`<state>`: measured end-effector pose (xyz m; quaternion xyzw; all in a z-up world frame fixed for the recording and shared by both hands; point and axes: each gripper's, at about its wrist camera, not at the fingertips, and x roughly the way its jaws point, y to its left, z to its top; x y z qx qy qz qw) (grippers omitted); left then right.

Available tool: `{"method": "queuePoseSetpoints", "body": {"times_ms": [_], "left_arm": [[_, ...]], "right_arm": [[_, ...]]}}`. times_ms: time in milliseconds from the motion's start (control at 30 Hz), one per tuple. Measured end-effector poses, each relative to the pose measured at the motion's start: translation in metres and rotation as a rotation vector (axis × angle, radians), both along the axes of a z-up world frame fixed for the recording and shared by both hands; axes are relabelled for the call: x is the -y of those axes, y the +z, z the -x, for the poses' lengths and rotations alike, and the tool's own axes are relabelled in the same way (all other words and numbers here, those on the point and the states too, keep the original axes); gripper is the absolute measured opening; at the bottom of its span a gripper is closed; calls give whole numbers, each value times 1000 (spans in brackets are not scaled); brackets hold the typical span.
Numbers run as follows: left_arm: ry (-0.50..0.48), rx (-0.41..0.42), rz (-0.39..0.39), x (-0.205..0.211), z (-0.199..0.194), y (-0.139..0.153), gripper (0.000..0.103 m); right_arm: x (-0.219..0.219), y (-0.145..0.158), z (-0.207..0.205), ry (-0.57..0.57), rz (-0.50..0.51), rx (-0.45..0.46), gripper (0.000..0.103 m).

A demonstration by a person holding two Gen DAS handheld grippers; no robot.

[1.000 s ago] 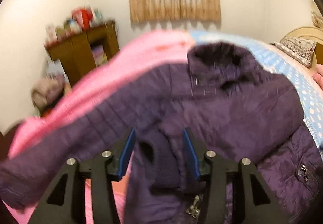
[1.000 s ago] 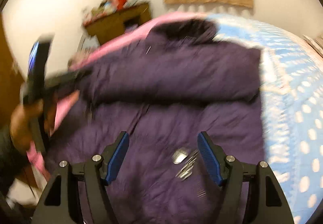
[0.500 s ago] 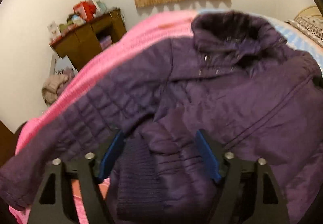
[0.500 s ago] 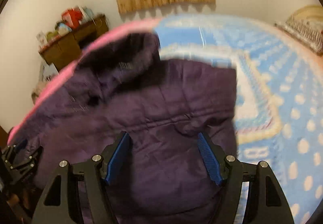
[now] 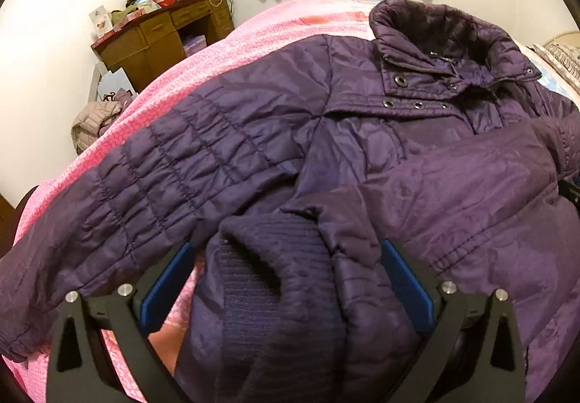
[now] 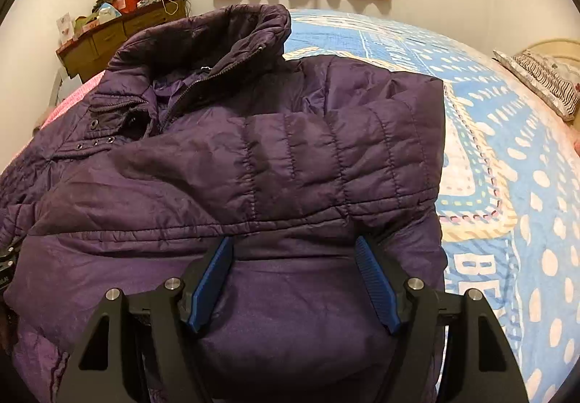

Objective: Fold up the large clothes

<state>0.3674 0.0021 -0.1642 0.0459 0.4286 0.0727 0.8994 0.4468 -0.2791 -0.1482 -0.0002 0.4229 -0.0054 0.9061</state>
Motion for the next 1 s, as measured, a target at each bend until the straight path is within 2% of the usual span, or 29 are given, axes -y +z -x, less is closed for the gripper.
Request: {"method": "queuePoseSetpoints", "body": {"times_ms": [267, 333, 400, 467, 500, 600, 733, 833, 867, 1000], "left_arm": [[3, -2, 30, -2, 1, -1, 103], [3, -3, 36, -5, 0, -1, 103], [4, -1, 44, -6, 1, -1, 103], [7, 1, 52, -7, 2, 0, 103], [8, 2, 56, -7, 2, 0, 103], [7, 1, 61, -8, 1, -1, 103], [9, -1, 79, -10, 1, -1, 103], [14, 1, 82, -12, 2, -1, 103], [15, -1, 83, -12, 2, -1, 103], [13, -5, 86, -14, 1, -2, 103]], "right_arm": [[-6, 1, -5, 7, 53, -17, 72], [-8, 8, -9, 13, 72, -50, 72], [-8, 21, -8, -39, 56, -75, 72], [-11, 47, 4, -74, -59, -20, 72], [-21, 60, 10, -61, -83, 20, 72], [-60, 74, 18, 83, -109, 89, 72], [-105, 45, 7, 177, -82, 27, 72], [-113, 13, 1, 171, -50, -38, 72], [-113, 3, 2, 178, -34, -36, 72], [-108, -4, 4, 180, -53, -15, 73]]}}
